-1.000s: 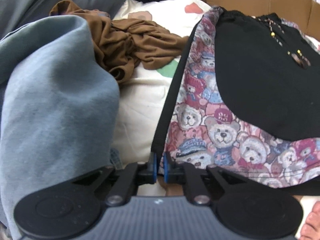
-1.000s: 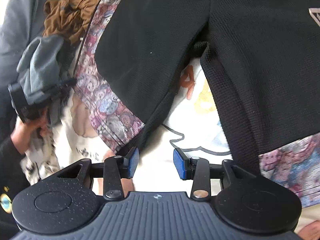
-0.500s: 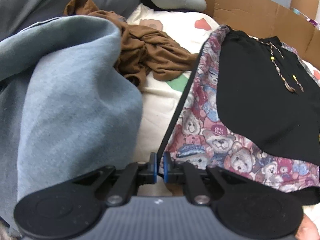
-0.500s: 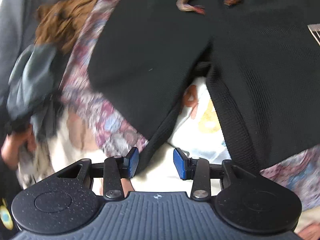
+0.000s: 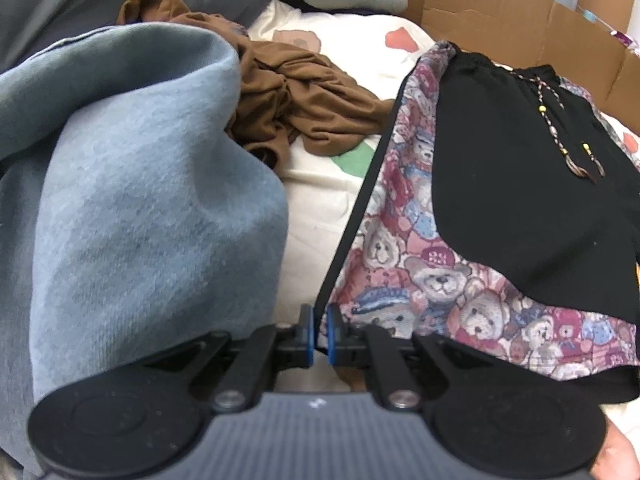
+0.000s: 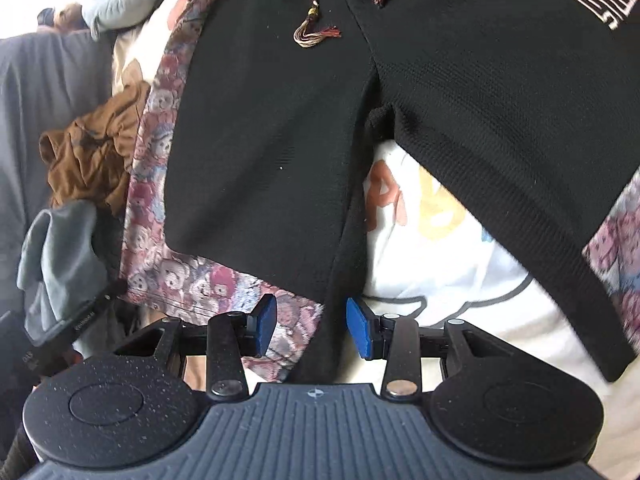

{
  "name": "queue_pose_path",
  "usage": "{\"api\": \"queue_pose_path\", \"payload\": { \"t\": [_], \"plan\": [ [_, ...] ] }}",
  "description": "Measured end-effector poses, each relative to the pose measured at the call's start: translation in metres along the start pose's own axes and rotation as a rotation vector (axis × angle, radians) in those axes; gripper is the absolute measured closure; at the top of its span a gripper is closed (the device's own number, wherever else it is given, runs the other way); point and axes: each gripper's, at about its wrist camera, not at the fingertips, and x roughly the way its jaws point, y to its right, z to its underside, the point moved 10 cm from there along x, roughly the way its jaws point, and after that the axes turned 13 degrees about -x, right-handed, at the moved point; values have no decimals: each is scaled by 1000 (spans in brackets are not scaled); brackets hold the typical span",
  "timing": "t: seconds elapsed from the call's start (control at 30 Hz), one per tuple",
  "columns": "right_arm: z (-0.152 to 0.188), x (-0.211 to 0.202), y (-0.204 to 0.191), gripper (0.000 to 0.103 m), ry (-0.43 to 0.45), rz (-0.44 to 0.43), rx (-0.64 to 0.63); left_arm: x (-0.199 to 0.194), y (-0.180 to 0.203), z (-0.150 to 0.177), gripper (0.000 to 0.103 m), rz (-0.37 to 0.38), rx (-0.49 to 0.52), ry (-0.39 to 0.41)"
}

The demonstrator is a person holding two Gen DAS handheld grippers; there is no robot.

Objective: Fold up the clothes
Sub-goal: 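Hold the side panel with the left gripper while the right gripper grasps the black leg edge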

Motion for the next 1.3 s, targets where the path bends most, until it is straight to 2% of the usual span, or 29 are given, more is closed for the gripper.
{"api": "queue_pose_path", "payload": {
  "t": [0.13, 0.27, 0.33, 0.4, 0.5, 0.63, 0.7, 0.73, 0.8, 0.93, 1.2, 1.23, 1.3],
  "plan": [
    [11, 6, 11, 57, -7, -7, 62, 2, 1, 1, 97, -18, 37, -7],
    [25, 10, 18, 61, -41, -4, 39, 4, -4, 1, 97, -31, 39, -10],
    [30, 9, 22, 74, -47, -8, 39, 5, -5, 1, 97, -33, 34, -13],
    [33, 6, 28, 93, -52, 4, 42, 6, -5, 2, 97, -33, 34, -14],
    [34, 0, 34, 97, -48, 4, 50, 6, -5, 3, 97, -27, 32, -13],
    [29, -12, 42, 89, -7, -31, 109, 5, -4, 3, 97, -15, 35, -15],
    [26, -16, 45, 53, 15, -61, 144, 5, -5, 3, 97, -10, 40, -18],
    [25, -17, 44, 49, 25, -73, 153, 6, -5, 3, 97, -9, 41, -20],
    [24, -15, 42, 49, 29, -95, 170, 6, -5, 3, 97, -8, 43, -22],
    [26, -2, 38, 49, -8, -76, 181, 6, -5, 3, 97, -5, 41, -23],
    [31, 16, 26, 50, -63, -125, 206, 4, -6, 3, 97, 8, 49, -26],
    [32, 19, 24, 56, -70, -132, 210, 4, -6, 3, 97, 9, 50, -27],
    [33, 23, 21, 103, -84, -144, 216, 4, -6, 3, 97, 9, 51, -29]
  ]
}}
